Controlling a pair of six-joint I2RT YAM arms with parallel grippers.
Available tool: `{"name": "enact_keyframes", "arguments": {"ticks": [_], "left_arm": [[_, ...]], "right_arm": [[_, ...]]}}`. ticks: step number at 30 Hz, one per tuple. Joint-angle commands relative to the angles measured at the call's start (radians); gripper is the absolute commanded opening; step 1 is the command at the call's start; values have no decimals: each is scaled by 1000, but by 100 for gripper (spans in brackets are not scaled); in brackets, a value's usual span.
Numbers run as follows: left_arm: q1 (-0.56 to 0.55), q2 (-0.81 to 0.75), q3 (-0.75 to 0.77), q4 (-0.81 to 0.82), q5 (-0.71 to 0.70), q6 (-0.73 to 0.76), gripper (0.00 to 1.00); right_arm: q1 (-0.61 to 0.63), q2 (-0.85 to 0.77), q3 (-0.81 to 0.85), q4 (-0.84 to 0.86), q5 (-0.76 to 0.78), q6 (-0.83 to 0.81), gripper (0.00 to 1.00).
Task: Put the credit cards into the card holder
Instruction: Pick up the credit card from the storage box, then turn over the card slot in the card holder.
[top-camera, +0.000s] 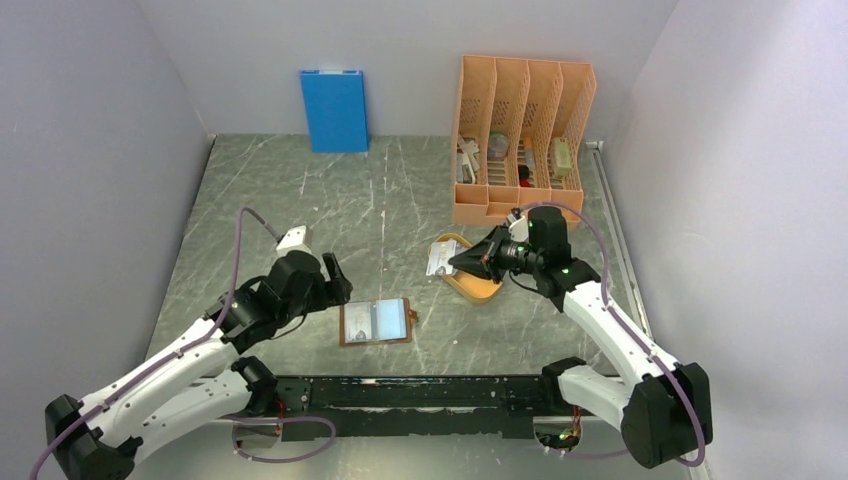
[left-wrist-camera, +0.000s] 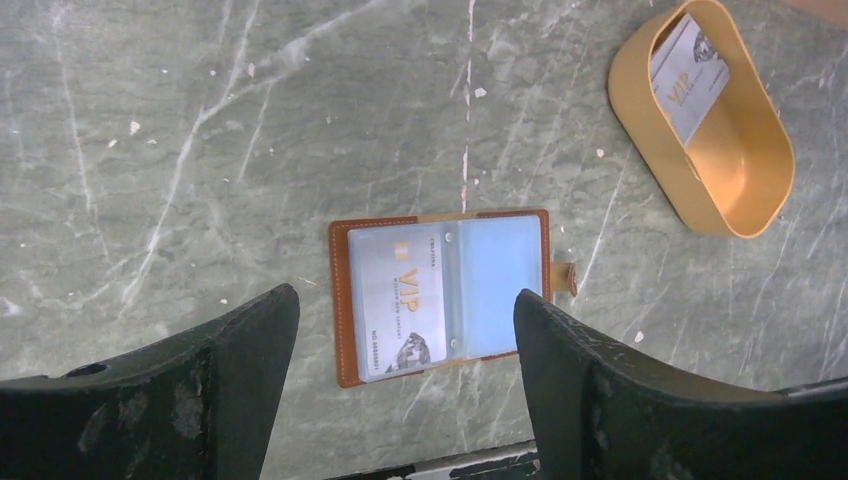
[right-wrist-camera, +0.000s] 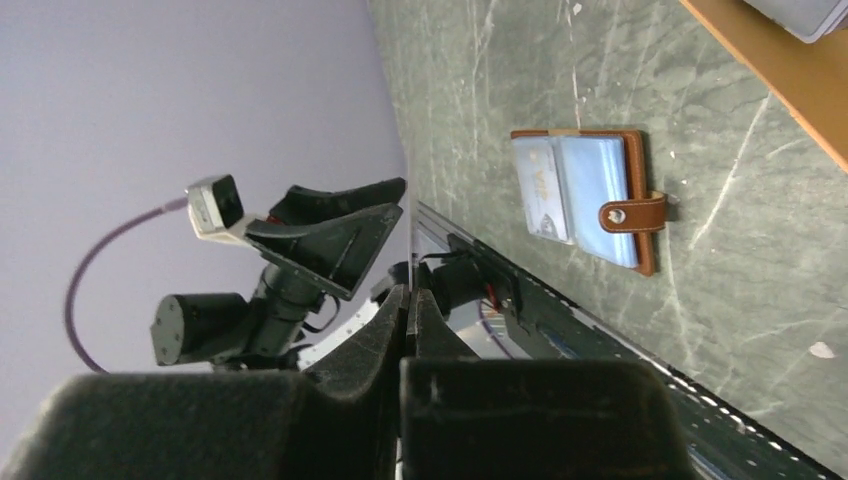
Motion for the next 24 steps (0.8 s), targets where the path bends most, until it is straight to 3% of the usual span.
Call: {"name": "enact_keyframes", "arguments": {"ticks": [1, 4, 6, 12, 24], "left_arm": [[-4, 21, 12, 60, 101, 60, 84], [-4, 38, -18, 131, 210, 101, 87], [-4, 46, -47, 180, 267, 111, 96], [-25, 124, -81, 255, 324, 113, 93], [-120, 331, -37, 314, 232, 113, 90]], "right_arm": [[30, -2, 72, -116, 16, -262, 0], [134, 5, 123, -202, 153, -438, 0], [221, 23, 116, -212, 226, -495, 0], [420, 124, 42, -97, 308, -506, 0], [504, 260, -52, 32, 331, -474, 0]]}}
